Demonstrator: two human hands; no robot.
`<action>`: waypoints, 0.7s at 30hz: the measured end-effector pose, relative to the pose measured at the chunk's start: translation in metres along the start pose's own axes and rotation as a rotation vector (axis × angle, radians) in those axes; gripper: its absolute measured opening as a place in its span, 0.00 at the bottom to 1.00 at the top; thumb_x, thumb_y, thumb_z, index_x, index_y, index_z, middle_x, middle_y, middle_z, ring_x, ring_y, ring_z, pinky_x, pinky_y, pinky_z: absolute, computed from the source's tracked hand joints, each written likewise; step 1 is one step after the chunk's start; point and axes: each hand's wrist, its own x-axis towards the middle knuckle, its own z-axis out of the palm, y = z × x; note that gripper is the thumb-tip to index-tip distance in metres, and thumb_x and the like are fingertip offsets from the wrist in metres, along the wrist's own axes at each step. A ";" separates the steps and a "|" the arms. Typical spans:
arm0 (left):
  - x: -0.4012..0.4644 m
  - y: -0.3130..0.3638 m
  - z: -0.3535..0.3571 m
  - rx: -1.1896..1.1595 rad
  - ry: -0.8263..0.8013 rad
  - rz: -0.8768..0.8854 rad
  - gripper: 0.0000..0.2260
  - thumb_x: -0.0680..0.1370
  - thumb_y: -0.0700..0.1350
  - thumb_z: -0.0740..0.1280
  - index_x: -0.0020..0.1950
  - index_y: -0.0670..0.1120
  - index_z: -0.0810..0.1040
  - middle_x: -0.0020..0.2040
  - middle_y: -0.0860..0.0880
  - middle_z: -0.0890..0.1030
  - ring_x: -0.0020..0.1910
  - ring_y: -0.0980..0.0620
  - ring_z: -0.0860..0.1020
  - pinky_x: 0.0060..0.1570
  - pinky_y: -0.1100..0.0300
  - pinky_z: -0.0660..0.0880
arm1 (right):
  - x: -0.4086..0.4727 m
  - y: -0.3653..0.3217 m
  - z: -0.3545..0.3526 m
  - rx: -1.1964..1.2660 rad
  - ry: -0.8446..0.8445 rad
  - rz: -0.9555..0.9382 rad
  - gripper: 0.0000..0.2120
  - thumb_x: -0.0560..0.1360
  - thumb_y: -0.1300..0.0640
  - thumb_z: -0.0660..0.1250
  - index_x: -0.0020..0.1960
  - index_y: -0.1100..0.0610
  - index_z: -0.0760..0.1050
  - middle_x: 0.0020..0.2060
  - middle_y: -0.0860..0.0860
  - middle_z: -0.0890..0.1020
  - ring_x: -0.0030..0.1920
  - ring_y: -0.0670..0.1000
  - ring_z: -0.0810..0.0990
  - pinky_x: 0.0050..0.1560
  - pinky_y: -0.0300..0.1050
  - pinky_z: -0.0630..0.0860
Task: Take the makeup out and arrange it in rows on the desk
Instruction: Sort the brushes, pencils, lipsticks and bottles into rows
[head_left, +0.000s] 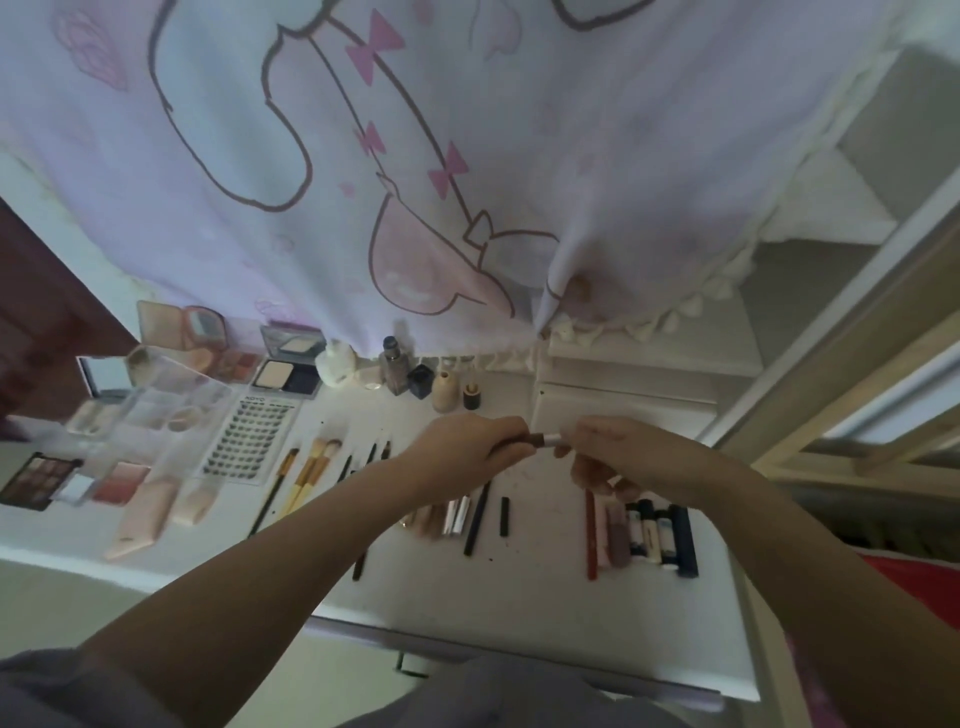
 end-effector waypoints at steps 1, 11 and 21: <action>0.000 0.001 -0.001 0.019 0.005 0.016 0.10 0.80 0.56 0.54 0.51 0.54 0.72 0.30 0.56 0.71 0.27 0.61 0.69 0.27 0.64 0.64 | -0.001 -0.001 -0.002 0.035 0.002 0.008 0.20 0.79 0.41 0.55 0.47 0.57 0.75 0.25 0.46 0.76 0.23 0.44 0.69 0.23 0.34 0.64; 0.005 0.009 -0.009 0.057 0.012 0.011 0.10 0.80 0.57 0.54 0.51 0.53 0.71 0.31 0.55 0.70 0.28 0.60 0.68 0.28 0.62 0.66 | 0.001 -0.005 -0.010 0.015 0.044 0.014 0.21 0.79 0.41 0.53 0.42 0.56 0.73 0.23 0.46 0.72 0.22 0.44 0.66 0.22 0.35 0.62; 0.005 0.014 -0.008 0.069 -0.027 0.000 0.11 0.80 0.57 0.54 0.52 0.53 0.72 0.33 0.53 0.74 0.30 0.54 0.73 0.30 0.60 0.69 | 0.004 0.000 -0.012 -0.017 0.063 0.028 0.21 0.79 0.42 0.55 0.41 0.56 0.75 0.22 0.45 0.72 0.22 0.44 0.65 0.23 0.35 0.62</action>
